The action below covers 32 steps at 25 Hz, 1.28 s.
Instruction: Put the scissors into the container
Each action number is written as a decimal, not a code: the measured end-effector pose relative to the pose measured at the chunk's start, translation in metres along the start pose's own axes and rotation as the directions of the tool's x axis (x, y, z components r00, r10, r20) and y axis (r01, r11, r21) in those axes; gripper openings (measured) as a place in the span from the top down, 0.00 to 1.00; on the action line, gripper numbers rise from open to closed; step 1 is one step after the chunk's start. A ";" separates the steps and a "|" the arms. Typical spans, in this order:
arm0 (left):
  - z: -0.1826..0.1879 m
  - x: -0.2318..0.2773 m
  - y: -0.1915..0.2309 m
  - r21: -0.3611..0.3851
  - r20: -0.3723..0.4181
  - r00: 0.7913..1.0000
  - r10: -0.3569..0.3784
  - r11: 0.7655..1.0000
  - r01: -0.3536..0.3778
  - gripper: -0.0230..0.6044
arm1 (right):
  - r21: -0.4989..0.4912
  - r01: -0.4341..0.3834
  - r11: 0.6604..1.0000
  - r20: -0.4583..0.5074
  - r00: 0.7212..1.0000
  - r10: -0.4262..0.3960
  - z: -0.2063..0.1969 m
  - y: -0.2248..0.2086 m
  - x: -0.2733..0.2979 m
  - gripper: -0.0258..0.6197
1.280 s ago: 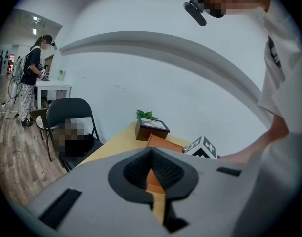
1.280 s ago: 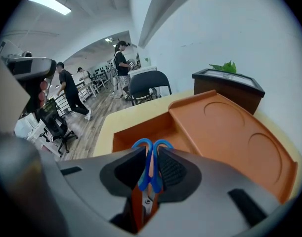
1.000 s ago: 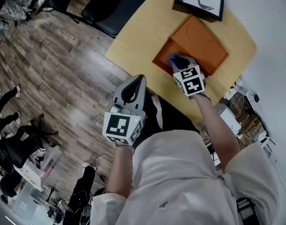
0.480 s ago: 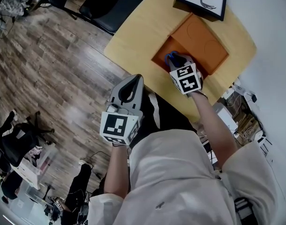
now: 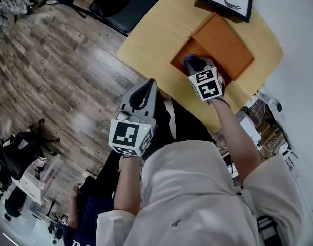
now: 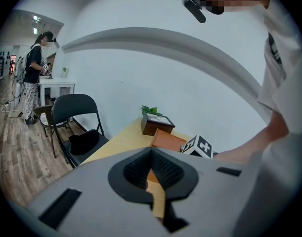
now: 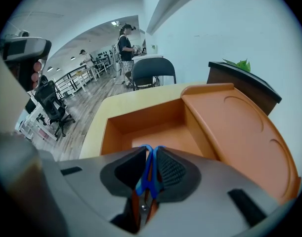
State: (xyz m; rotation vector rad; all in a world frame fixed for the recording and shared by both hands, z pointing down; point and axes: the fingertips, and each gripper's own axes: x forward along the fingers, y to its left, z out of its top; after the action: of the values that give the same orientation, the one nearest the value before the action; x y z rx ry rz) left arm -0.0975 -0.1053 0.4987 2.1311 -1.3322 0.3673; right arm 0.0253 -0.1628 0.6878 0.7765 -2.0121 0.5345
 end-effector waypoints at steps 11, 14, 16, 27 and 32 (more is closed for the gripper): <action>0.009 -0.015 -0.005 0.032 0.020 0.999 -0.046 0.998 0.045 0.95 | 0.021 0.071 0.997 0.062 0.995 -0.073 0.020 0.001 -0.043 0.88; 0.015 -0.021 -0.012 0.052 0.030 0.997 -0.074 0.996 0.073 0.95 | 0.047 0.103 0.994 0.094 0.990 -0.107 0.025 0.002 -0.064 0.88; 0.019 -0.025 -0.018 0.067 0.035 0.995 -0.095 0.993 0.093 0.95 | 0.066 0.125 0.990 0.117 0.984 -0.132 0.028 0.002 -0.079 0.89; 0.037 -0.043 -0.045 0.144 0.058 0.974 -0.218 0.967 0.208 0.95 | 0.193 0.218 0.957 0.263 0.928 -0.264 0.042 0.016 -0.165 0.94; 0.045 -0.055 -0.055 0.166 0.072 0.962 -0.263 0.954 0.249 0.95 | 0.232 0.232 0.945 0.330 0.895 -0.301 0.048 0.034 -0.208 0.95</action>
State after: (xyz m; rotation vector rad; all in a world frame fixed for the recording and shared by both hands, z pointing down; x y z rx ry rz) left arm -0.0777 -0.0756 0.4166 2.4436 -1.0864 0.2750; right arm 0.0582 -0.1028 0.4829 1.3292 -2.1557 0.4460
